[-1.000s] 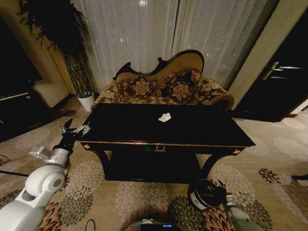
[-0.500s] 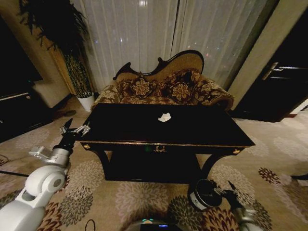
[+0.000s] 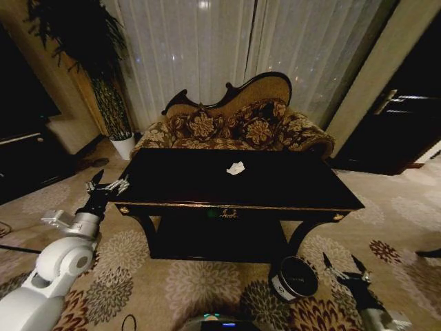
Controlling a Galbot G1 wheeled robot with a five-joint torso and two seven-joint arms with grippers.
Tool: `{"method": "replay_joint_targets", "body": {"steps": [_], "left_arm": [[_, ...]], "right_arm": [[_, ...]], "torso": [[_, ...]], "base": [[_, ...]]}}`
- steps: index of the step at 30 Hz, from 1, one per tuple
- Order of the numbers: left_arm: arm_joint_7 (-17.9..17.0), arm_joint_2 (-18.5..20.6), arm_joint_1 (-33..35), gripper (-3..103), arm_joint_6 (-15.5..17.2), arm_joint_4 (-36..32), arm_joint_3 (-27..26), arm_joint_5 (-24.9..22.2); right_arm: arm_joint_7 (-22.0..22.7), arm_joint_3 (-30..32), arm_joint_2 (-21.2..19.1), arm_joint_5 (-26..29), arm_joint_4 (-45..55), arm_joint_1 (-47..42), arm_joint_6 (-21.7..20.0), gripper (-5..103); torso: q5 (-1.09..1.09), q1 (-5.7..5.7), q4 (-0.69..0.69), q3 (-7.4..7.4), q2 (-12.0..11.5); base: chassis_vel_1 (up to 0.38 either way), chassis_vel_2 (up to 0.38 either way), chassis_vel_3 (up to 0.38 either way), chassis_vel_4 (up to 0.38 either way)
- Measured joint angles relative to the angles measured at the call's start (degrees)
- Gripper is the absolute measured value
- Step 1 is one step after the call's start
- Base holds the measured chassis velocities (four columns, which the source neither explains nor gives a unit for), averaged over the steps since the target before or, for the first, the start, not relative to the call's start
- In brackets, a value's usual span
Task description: Move to the front of the table and place the trash on the table into the trash bin.
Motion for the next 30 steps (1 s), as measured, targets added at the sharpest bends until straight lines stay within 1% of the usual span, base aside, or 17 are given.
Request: {"method": "replay_joint_targets", "body": {"steps": [2,3,7,8,10,12,14,15,17,18,19,21,23,25,28,29,30], "left_arm": [[0.00,0.00,0.00,100,0.00,0.00,0.00,0.00],[0.00,0.00,0.00,100,0.00,0.00,0.00,0.00],[0.00,0.00,0.00,100,0.00,0.00,0.00,0.00],[0.00,0.00,0.00,100,0.00,0.00,0.00,0.00],[0.00,0.00,0.00,100,0.00,0.00,0.00,0.00],[0.00,0.00,0.00,100,0.00,0.00,0.00,0.00],[0.00,0.00,0.00,100,0.00,0.00,0.00,0.00],[0.00,0.00,0.00,100,0.00,0.00,0.00,0.00],[0.00,0.00,0.00,100,0.00,0.00,0.00,0.00],[0.00,0.00,0.00,100,0.00,0.00,0.00,0.00],[0.00,0.00,0.00,100,0.00,0.00,0.00,0.00],[0.00,0.00,0.00,100,0.00,0.00,0.00,0.00],[0.00,0.00,0.00,100,0.00,0.00,0.00,0.00],[0.00,0.00,0.00,100,0.00,0.00,0.00,0.00],[0.00,0.00,0.00,100,0.00,0.00,0.00,0.00],[0.00,0.00,0.00,100,0.00,0.00,0.00,0.00],[0.01,0.00,0.00,100,0.00,0.00,0.00,0.00]], "right_arm": [[0.55,1.34,-0.70,0.87,3.89,-0.71,-1.38,100],[0.55,1.34,-0.70,0.87,3.89,-0.71,-1.38,100],[1.67,2.51,-2.86,1.62,7.94,0.34,-4.33,100],[1.67,2.51,-2.86,1.62,7.94,0.34,-4.33,100],[2.31,2.55,-4.03,1.91,9.81,1.27,-6.29,100],[3.64,1.71,-5.92,2.06,12.27,3.43,-9.20,100],[4.10,1.19,-6.54,1.96,12.72,4.24,-10.02,100],[4.90,0.35,-7.45,1.83,13.29,5.46,-11.21,100],[7.35,-2.52,-10.64,2.36,14.55,9.49,-14.62,100],[7.35,-2.52,-10.64,2.36,14.55,9.49,-14.62,100],[8.00,-3.35,-11.53,2.53,14.66,10.63,-15.59,100],[9.62,-5.28,-14.59,2.51,14.39,14.08,-18.09,100],[9.95,-5.70,-15.37,2.65,14.28,14.73,-18.85,100],[10.61,-6.76,-17.50,3.64,14.14,16.38,-20.56,100],[11.29,-9.77,-22.52,6.03,13.01,20.50,-23.06,100],[11.29,-9.77,-22.52,6.03,13.01,20.50,-23.06,100],[11.43,-10.55,-23.46,6.51,12.65,21.52,-23.55,100]], "torso": [[-0.01,0.00,-0.02,0.00,0.00],[-0.01,0.00,-0.02,0.00,0.00],[-0.01,0.00,-0.02,0.00,0.00],[-0.01,0.00,-0.02,0.00,0.00],[0.00,0.00,-0.02,0.00,0.00],[-0.01,0.00,-0.02,0.00,0.00],[0.00,0.00,-0.02,0.00,0.00],[0.00,0.00,-0.02,0.01,0.00],[-0.01,0.00,-0.02,0.00,0.00],[-0.01,0.00,-0.02,0.00,0.00],[0.00,0.00,-0.01,0.00,0.00],[0.00,0.01,0.02,0.01,0.00],[-0.01,0.01,0.00,0.01,-0.01],[0.00,0.01,-0.03,0.01,0.00],[-0.02,0.00,-0.02,0.00,0.00],[-0.02,0.00,-0.02,0.00,0.00],[-0.01,0.00,-0.02,0.00,0.00]], "base": [[0.000,0.000,0.000,0.000],[0.000,0.000,0.000,0.000],[0.000,0.000,0.000,0.000],[0.000,0.000,0.000,0.000],[0.000,0.000,0.000,0.000],[0.000,0.000,0.000,0.000],[0.000,0.000,0.000,0.000],[0.000,0.000,0.000,0.000],[0.000,0.000,0.000,0.000],[0.000,0.000,0.000,0.000],[0.000,0.000,0.000,0.000],[0.000,0.000,0.000,0.000],[0.000,0.000,0.000,0.000],[0.000,0.000,0.000,0.000],[0.000,0.000,0.000,0.000],[0.000,0.000,0.000,0.000],[0.000,0.000,0.000,0.000]]}}
